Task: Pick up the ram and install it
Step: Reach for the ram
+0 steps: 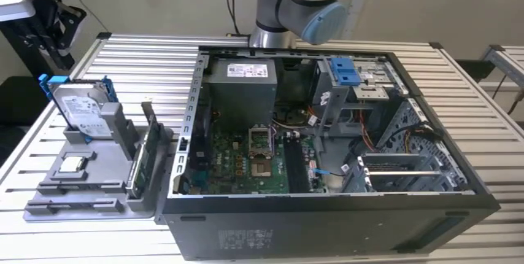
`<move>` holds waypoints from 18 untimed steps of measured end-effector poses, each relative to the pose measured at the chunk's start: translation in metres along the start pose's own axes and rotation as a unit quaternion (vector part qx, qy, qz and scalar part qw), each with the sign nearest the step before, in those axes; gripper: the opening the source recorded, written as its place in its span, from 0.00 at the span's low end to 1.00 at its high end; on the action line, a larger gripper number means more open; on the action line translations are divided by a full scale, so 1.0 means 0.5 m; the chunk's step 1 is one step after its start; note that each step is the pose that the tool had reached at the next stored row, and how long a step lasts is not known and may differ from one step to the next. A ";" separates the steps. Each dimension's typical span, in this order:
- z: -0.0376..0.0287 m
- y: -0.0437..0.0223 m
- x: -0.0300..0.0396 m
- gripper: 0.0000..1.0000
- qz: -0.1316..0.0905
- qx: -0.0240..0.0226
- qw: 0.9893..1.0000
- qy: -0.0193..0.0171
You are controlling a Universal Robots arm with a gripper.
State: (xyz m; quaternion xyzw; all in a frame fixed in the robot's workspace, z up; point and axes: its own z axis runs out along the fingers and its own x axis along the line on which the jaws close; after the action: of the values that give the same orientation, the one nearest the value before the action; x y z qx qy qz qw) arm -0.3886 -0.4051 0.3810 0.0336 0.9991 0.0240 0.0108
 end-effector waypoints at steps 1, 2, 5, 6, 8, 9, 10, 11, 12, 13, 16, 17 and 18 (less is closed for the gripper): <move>0.000 -0.003 0.000 0.11 0.000 0.000 1.000 0.000; 0.001 -0.005 0.000 0.11 0.000 0.000 1.000 0.000; 0.002 -0.014 -0.001 0.11 0.000 0.000 1.000 0.000; 0.002 -0.017 -0.001 0.11 0.000 0.000 1.000 0.000; 0.003 -0.023 -0.001 0.11 0.000 0.000 1.000 0.000; 0.003 -0.025 -0.002 0.11 0.000 0.000 1.000 0.000; 0.003 -0.028 -0.002 0.11 0.000 0.000 1.000 0.000; 0.004 -0.031 -0.002 0.11 0.000 0.000 1.000 0.000; 0.004 -0.033 -0.002 0.11 0.000 0.000 1.000 0.000; 0.004 -0.036 -0.002 0.11 0.000 0.000 1.000 0.000; 0.005 -0.049 -0.003 0.11 0.000 0.000 1.000 0.000; 0.005 -0.053 -0.004 0.11 0.000 0.000 1.000 0.000; 0.005 -0.058 -0.004 0.11 0.000 0.000 1.000 0.000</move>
State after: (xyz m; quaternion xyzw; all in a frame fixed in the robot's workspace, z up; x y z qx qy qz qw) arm -0.3886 -0.4342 0.3771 0.0336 0.9991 0.0240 0.0108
